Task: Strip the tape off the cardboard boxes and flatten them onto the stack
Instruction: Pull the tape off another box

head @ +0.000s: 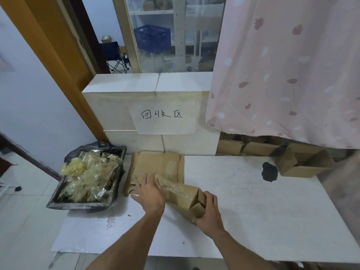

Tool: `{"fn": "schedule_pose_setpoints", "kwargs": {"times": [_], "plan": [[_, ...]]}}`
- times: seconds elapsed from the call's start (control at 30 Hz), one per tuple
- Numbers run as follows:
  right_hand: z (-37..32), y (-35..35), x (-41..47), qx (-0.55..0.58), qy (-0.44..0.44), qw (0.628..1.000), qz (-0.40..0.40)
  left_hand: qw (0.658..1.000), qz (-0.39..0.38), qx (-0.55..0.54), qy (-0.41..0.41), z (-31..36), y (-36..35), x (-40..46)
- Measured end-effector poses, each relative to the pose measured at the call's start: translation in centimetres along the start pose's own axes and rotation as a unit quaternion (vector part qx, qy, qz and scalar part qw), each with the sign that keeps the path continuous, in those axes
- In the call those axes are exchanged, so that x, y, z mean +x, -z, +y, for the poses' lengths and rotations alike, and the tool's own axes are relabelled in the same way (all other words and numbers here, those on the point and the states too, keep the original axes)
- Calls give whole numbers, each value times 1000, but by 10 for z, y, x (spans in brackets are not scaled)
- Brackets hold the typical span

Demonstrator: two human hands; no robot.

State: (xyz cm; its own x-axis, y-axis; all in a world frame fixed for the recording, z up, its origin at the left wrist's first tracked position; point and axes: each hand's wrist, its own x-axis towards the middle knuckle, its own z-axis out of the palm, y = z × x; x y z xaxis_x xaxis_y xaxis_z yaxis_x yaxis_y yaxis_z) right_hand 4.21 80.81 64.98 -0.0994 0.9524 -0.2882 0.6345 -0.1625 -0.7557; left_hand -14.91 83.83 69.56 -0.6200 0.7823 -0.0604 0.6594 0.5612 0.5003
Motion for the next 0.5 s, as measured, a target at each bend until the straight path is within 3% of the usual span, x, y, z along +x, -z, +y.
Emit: {"fn": "schedule_pose_setpoints", "kwargs": {"times": [0.13,0.23,0.37,0.5], "plan": [[47,6,-19,74,-90,993,12,999,25,-2,33,-10,25,21],[66,16,-23,108,-126,986,8,1000,18,23,4,-17,37,37],[41,24,-10,35,-93,995,9,999,-22,30,-26,-8,12,12],[9,27,6,-60,8,995,74,998,-43,17,-32,-8,-12,-6]]}}
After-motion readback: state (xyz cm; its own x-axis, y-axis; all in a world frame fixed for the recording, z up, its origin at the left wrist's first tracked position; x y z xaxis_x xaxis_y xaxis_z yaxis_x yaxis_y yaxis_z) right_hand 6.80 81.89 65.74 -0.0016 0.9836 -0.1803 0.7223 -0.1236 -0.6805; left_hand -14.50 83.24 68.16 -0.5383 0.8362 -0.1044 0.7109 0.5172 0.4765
